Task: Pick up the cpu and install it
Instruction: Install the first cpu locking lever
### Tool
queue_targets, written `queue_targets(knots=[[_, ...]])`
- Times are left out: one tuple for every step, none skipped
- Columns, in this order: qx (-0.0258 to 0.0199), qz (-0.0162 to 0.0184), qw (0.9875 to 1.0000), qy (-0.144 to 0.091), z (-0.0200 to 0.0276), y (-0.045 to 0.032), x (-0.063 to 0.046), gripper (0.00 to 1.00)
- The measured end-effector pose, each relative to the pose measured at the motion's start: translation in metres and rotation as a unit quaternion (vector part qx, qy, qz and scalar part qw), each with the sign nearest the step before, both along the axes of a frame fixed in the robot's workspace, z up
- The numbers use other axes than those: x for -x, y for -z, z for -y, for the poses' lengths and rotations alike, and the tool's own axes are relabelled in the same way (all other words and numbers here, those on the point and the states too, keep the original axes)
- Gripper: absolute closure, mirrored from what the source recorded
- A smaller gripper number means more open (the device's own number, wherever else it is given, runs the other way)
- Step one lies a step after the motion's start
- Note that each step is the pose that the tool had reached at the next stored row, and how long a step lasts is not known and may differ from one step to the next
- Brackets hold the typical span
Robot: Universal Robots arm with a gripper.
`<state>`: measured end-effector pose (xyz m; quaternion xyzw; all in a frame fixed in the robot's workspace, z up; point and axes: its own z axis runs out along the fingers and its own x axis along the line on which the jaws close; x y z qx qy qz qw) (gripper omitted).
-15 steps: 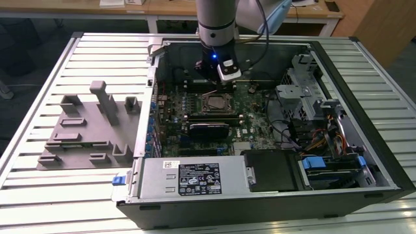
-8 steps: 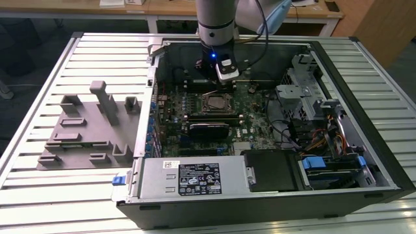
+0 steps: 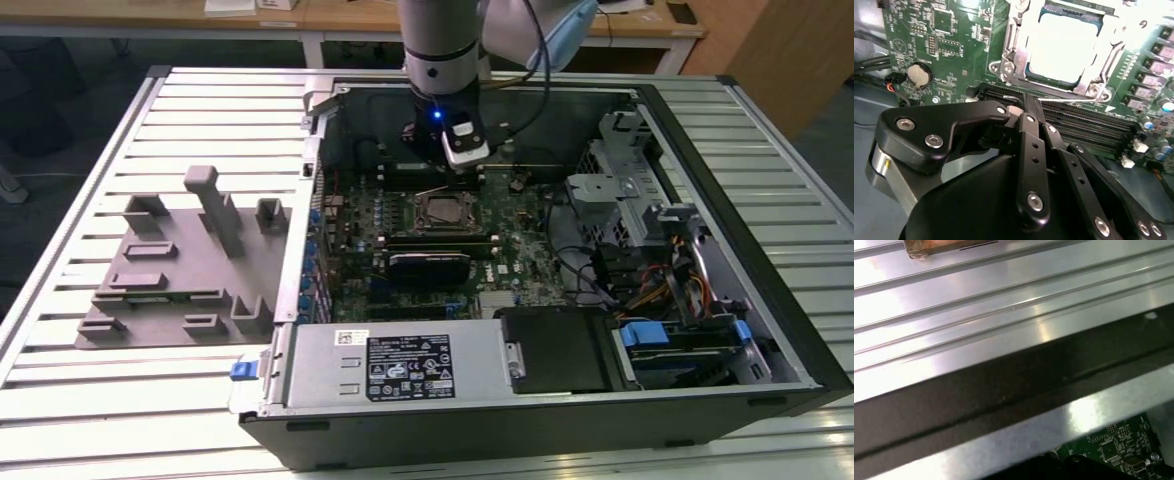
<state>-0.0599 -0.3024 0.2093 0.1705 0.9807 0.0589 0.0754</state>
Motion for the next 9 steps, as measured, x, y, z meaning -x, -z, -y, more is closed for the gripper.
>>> queue_targets(knots=[[0.0,0.0035,1.0,0.0,0.0,0.0005,0.0006,0.89],[0.0,0.0072,1.0,0.0,0.0,0.0009,0.0014,0.89],[0.0,0.0105,0.9999,0.0,0.0,0.0014,0.0025,0.89],[0.0,0.0134,0.9999,0.0,0.0,0.0021,0.0036,0.89],[0.0,0.0157,0.9999,0.0,-0.0001,0.0029,0.0047,0.89],[0.0,0.0176,0.9998,0.0,-0.0001,0.0037,0.0061,0.89],[-0.0001,0.0188,0.9998,0.0,-0.0001,0.0044,0.0074,0.89],[0.0,0.0196,0.9998,0.0,-0.0001,0.0049,0.0086,0.89],[0.0,0.0201,0.9998,0.0,-0.0001,0.0053,0.0096,0.89]])
